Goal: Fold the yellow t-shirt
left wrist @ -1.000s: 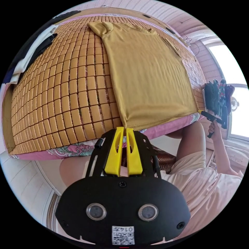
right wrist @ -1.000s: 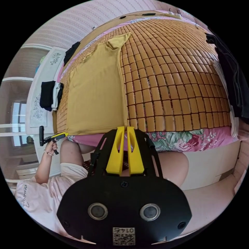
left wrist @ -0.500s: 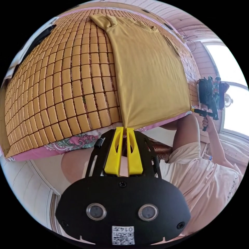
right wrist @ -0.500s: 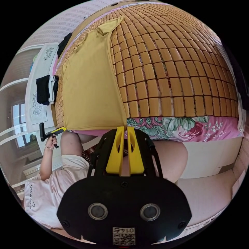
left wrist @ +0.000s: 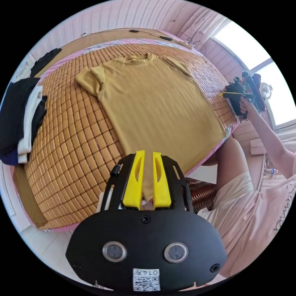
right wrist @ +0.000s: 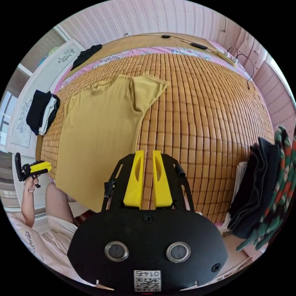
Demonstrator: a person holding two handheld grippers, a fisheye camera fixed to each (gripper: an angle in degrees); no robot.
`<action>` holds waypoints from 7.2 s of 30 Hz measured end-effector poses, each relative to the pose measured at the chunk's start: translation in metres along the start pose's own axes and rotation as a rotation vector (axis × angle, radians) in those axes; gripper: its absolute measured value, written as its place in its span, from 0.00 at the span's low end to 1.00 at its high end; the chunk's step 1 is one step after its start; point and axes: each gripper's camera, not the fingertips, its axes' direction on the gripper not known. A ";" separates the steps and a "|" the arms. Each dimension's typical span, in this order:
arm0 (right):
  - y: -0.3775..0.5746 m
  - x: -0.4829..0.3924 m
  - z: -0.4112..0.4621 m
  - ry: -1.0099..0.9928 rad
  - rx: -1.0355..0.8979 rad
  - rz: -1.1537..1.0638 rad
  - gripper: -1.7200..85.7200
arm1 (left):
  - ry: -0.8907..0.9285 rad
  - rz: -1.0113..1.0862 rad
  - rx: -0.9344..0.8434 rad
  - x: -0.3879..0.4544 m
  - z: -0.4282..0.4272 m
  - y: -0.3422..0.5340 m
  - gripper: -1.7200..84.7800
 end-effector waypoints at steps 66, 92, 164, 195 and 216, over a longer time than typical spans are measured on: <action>-0.287 -0.407 0.181 -0.252 -0.064 -0.662 0.10 | -0.015 -0.506 0.238 -0.228 -0.044 -0.118 0.07; -0.295 -0.294 0.267 -0.249 -0.101 -0.261 0.11 | 0.165 -0.114 0.261 -0.136 -0.174 -0.129 0.10; -0.365 -0.599 0.479 -0.349 -0.137 -0.872 0.03 | 0.178 -0.796 0.241 -0.341 -0.402 0.075 0.09; -0.276 -0.277 0.291 -0.396 0.059 -0.168 0.03 | 0.301 -0.037 0.479 -0.094 -0.337 -0.038 0.02; -0.378 -0.364 0.323 -0.307 -0.105 -0.523 0.07 | -0.128 0.102 0.089 -0.076 -0.103 -0.105 0.06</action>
